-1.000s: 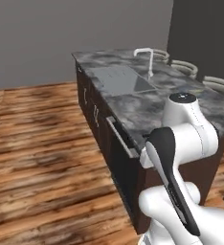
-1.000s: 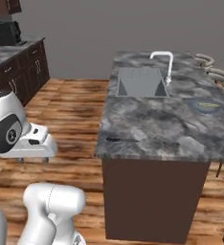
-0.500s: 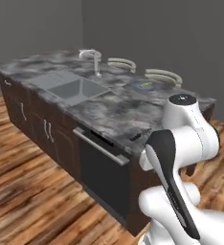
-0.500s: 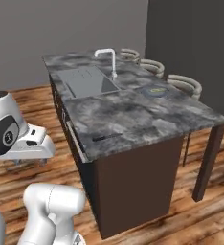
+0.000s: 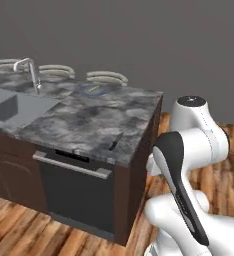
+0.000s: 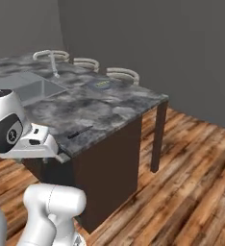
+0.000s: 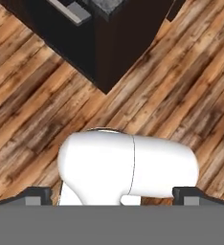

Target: Retrieve the butter from the fridge and place it on a plate on the dining table. Then retrieve the butter knife by the fridge and place it near the plate.

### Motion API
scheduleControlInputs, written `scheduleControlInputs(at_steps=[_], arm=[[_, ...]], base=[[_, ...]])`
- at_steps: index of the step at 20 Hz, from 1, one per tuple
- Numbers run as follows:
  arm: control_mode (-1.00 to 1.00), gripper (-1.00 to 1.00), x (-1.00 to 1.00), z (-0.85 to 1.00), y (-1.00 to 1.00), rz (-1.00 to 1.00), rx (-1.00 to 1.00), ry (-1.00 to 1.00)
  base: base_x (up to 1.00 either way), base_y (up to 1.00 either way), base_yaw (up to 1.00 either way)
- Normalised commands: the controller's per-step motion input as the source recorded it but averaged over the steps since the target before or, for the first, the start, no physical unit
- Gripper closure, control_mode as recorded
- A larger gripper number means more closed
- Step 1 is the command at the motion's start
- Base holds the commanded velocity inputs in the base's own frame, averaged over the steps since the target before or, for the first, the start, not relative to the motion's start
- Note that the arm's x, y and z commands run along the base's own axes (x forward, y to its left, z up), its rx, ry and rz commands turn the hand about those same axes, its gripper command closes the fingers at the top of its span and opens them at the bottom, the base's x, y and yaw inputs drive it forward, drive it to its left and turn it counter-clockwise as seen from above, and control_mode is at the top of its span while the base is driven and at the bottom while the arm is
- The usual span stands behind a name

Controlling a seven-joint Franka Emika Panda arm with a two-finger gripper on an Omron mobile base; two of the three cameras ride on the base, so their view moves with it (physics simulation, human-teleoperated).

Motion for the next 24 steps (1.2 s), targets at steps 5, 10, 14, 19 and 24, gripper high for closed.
scheduleControlInputs(at_steps=[5,10,14,19,24], arm=[[1.0,-1.0,0.0,0.0,0.0,0.0,0.0,0.0],[1.0,-1.0,0.0,0.0,0.0,0.0,0.0,0.0],[1.0,-1.0,0.0,0.0,0.0,0.0,0.0,0.0],[1.0,-1.0,0.0,0.0,0.0,0.0,0.0,0.0],[1.0,-1.0,0.0,0.0,0.0,0.0,0.0,0.0]], base=[[-0.24,0.92,-0.68],[-0.04,0.61,-0.83],[-0.06,0.68,-0.79],[-0.18,1.0,-0.53],[-0.08,0.79,-0.22]])
